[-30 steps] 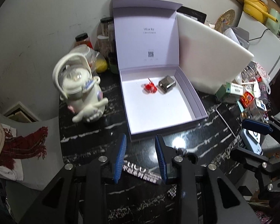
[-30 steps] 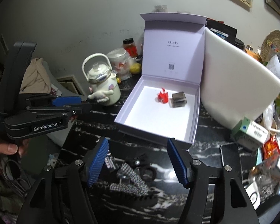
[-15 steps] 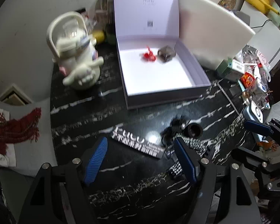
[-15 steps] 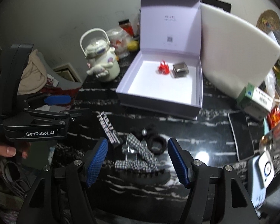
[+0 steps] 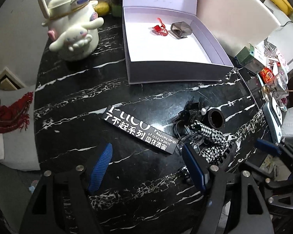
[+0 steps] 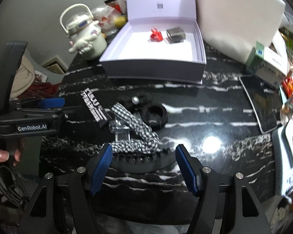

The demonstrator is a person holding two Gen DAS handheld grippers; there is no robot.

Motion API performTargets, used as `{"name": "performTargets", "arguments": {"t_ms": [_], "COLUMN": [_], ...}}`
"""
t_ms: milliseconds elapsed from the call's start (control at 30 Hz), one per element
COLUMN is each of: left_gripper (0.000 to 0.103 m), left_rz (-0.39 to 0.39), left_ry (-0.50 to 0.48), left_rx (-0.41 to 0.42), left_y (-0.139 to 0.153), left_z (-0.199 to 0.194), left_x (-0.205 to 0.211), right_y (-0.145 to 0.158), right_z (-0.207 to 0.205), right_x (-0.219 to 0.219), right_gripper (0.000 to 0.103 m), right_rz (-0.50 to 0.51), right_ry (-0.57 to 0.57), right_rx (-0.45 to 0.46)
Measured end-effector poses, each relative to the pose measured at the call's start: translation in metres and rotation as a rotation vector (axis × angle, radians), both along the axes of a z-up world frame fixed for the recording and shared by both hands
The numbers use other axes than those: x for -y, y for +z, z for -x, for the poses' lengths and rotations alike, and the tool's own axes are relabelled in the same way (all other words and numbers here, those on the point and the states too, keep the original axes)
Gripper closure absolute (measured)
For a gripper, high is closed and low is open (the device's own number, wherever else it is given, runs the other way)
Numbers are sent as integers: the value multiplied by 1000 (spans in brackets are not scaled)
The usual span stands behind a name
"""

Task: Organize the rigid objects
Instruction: 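Move the left gripper to the black printed card while the right gripper approaches the black comb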

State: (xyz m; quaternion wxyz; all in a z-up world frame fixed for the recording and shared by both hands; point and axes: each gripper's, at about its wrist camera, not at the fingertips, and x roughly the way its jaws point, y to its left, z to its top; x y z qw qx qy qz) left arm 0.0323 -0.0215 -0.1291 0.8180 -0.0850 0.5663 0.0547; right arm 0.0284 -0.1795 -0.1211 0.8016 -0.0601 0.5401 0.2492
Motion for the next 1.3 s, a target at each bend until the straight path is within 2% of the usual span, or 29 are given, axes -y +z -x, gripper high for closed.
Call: {"name": "performTargets", "arguments": {"t_ms": [200,533,633,700,767,933,1300], "left_gripper": [29,29,29,29,29,29,29], "left_rz": [-16,-33,-18,-18,-16,-9,-8], "left_ry": [-19,-24,-12,-5,-4,15,89], "left_rx": [-7,-8,4,6,4,-14,-70], "left_y": [-14,-28,-26,-26,-27,-34,-50], "left_z": [-7,-16,-19,-22,-26,-36,-47], "left_x": [-1,-6,-7,-8,-7,-6,-12], "right_y": [-31,-56,-55,-55,-55,-54,-52], "right_z": [-4,-13,-17,-21,-24,-30,-36], "right_x": [9,7,7,7,8,11,2], "right_gripper": [36,35,35,38,49,62,65], "right_rz": [-11,-41,-53,-48,-34,-22,29], "right_ry": [-96,-150,-159,-157,-157,-138,-65], "right_rx": [-88,-149,-132,-122,-106,-107,-70]}}
